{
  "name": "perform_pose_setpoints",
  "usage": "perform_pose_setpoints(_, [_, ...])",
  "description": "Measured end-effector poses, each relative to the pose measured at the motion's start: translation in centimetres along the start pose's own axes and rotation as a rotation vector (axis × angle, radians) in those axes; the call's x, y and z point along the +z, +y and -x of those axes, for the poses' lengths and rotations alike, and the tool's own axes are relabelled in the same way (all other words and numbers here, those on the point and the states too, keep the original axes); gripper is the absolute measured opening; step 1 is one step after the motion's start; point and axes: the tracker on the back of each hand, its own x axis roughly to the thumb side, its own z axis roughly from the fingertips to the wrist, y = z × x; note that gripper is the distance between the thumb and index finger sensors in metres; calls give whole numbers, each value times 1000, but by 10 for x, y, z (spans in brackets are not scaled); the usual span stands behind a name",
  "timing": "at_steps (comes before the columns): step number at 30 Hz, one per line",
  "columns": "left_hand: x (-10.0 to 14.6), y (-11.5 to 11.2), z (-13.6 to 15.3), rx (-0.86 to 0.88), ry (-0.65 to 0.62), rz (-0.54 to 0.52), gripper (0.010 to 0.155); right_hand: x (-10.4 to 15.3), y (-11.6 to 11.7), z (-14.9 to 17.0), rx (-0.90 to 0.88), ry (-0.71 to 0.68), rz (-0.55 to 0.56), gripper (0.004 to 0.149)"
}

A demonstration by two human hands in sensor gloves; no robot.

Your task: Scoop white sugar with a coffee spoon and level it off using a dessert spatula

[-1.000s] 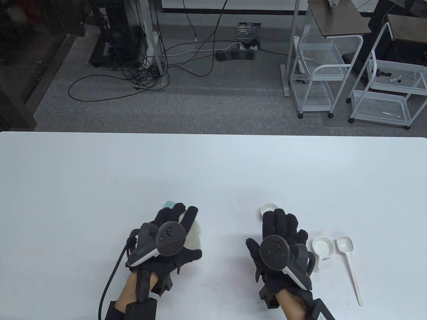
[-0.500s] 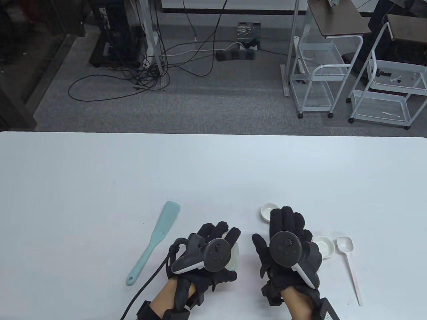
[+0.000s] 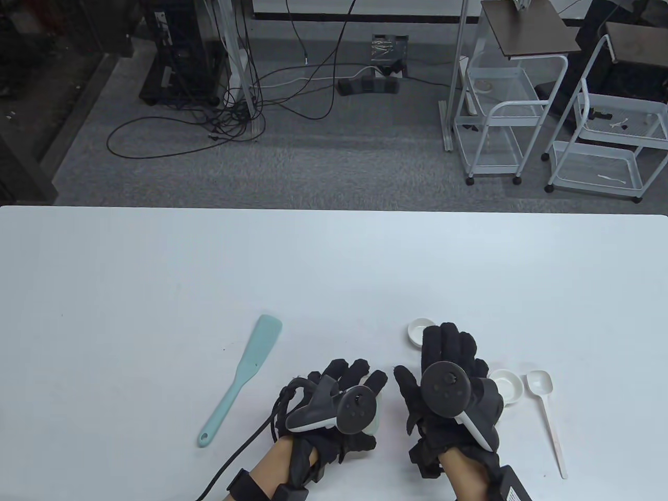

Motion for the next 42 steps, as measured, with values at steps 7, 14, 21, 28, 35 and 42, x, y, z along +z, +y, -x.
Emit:
perform_pose_setpoints(7, [1,-5,3,23,5,10,112,1,3,-2,19,-5,-12,83])
perform_pose_setpoints(14, [14,27,18,14,-6,-46,116,1,1,-2,5,-9,-10,84])
perform_pose_setpoints(21, [40,57,75,375,105,-197,110,1,2,-3,2,-13,-14,83])
perform_pose_setpoints(28, [57,54,110,386,424,-298,101,0,6,-3,17,-11,-30,83])
perform_pose_setpoints(35, [50,46,105,289,467,-212,97,-1,16,-1,8,5,-84,82])
perform_pose_setpoints(42, [41,35,100,243,440,-131,83,-3,26,1,2,-10,-160,79])
